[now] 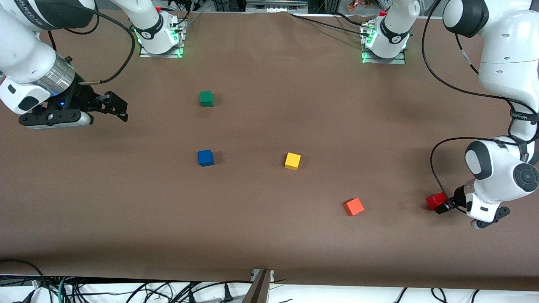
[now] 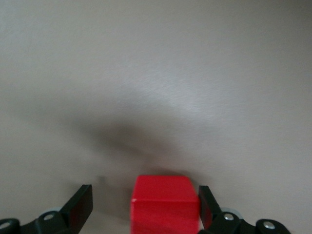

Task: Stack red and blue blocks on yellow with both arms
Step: 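Lift the red cube and carry it over the yellow cube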

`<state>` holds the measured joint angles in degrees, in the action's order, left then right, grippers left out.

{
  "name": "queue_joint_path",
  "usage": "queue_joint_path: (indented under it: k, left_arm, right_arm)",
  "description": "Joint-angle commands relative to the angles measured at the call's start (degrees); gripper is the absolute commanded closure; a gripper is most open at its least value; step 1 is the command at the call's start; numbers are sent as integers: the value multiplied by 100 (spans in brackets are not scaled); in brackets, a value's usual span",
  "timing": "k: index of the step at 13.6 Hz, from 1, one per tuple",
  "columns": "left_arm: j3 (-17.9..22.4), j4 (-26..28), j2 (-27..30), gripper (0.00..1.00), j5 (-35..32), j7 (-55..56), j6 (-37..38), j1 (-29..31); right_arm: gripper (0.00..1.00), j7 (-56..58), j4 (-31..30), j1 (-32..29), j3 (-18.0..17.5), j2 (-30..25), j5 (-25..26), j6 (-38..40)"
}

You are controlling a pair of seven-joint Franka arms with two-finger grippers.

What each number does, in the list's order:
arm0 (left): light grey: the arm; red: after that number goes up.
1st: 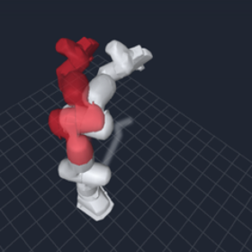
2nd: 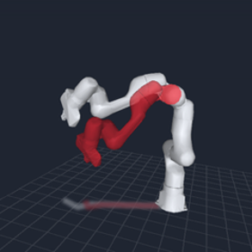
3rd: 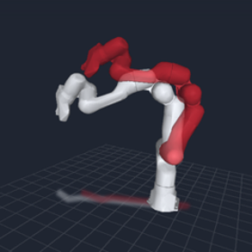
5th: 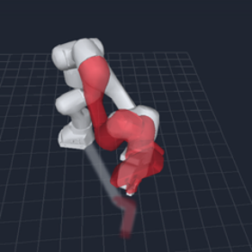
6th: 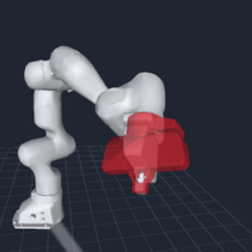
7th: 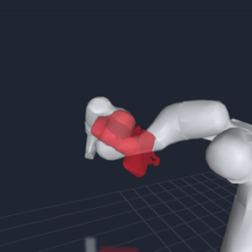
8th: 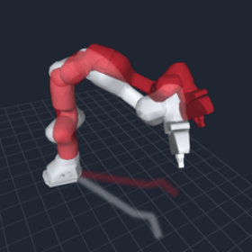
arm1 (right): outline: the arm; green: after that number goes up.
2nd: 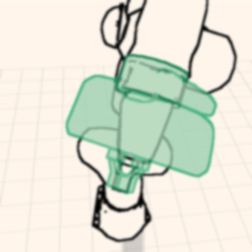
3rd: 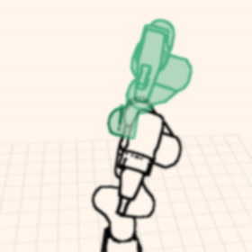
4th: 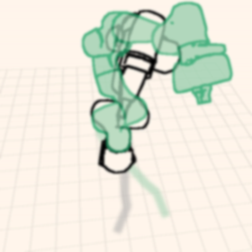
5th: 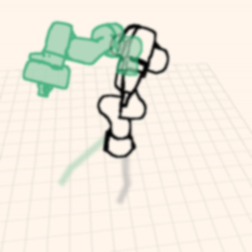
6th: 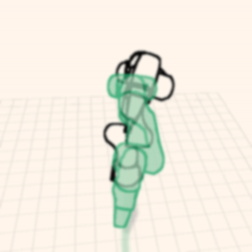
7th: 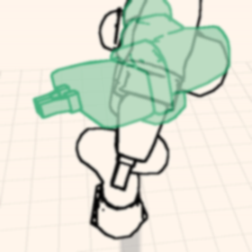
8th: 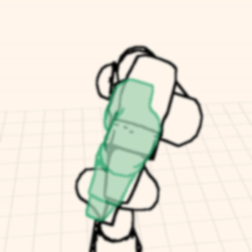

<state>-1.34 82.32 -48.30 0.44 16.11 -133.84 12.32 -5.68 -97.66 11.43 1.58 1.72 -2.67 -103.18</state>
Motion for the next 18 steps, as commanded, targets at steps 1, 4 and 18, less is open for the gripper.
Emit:
queue_joint_path:
  k: [1, 4, 18]
  left_arm:
    - [-33, 118, 84, 52, 26, -2, 51, 25]
    - [-95, 30, 145, 74, 26, 6, 244, -1]
    - [-482, -919, 831, 95, -53, 59, 1817, -2776]
  right_arm:
    - [0, -21, -87, -53, -53, -76, 82, 0]
    - [0, -21, -87, -62, -44, -76, 82, 0]
    - [0, -4, -87, -62, 9, -67, 82, 0]
